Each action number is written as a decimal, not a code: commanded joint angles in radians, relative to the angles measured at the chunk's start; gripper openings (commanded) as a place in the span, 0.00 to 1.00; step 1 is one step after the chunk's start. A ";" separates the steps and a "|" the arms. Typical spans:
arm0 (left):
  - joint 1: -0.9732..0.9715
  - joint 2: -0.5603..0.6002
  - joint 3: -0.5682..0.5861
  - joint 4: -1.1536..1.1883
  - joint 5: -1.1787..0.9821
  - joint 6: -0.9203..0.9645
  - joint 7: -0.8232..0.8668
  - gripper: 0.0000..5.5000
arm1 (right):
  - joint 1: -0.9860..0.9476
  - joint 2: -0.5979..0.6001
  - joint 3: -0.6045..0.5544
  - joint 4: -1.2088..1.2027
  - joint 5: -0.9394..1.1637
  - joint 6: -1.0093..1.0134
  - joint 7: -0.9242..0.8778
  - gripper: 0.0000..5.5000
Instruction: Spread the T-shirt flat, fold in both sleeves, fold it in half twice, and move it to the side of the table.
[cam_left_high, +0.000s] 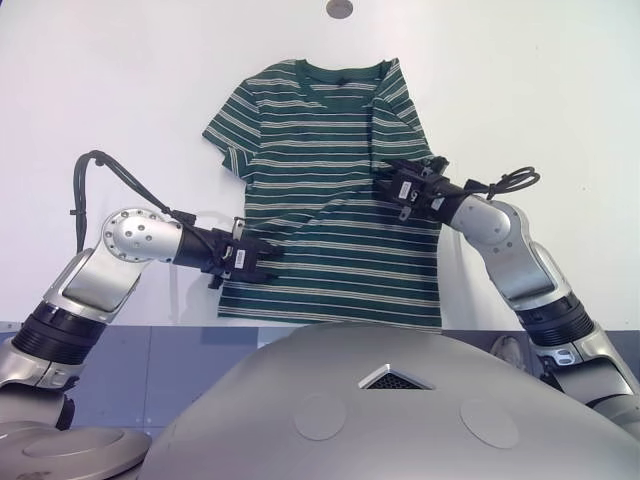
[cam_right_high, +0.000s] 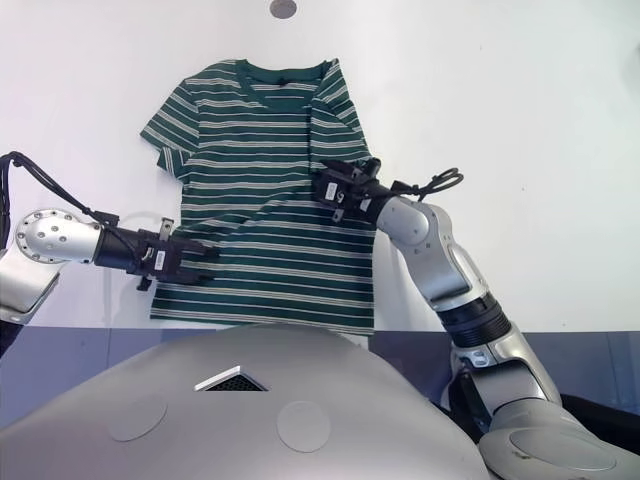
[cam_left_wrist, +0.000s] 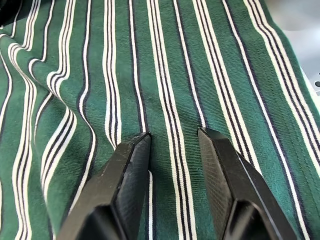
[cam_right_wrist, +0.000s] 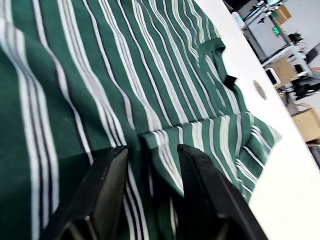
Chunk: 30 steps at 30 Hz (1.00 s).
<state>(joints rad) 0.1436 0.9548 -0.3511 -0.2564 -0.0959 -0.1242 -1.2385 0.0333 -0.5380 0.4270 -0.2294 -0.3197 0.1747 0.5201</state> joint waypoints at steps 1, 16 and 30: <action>0.016 0.014 -0.021 0.021 0.048 0.009 -0.005 0.31 | -0.015 0.009 -0.020 0.035 -0.037 -0.011 -0.039 0.33; 0.016 0.006 -0.032 -0.019 0.053 0.053 0.011 0.31 | -0.007 0.018 -0.041 0.049 -0.039 -0.112 -0.017 0.33; 0.002 -0.001 -0.029 0.025 0.058 0.024 0.013 0.32 | -0.013 0.042 -0.031 0.102 -0.089 -0.115 -0.012 0.15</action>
<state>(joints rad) 0.1377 0.9475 -0.3711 -0.2749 -0.0858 -0.1009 -1.2341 0.0333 -0.4978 0.3959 -0.1376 -0.4004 0.0364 0.4970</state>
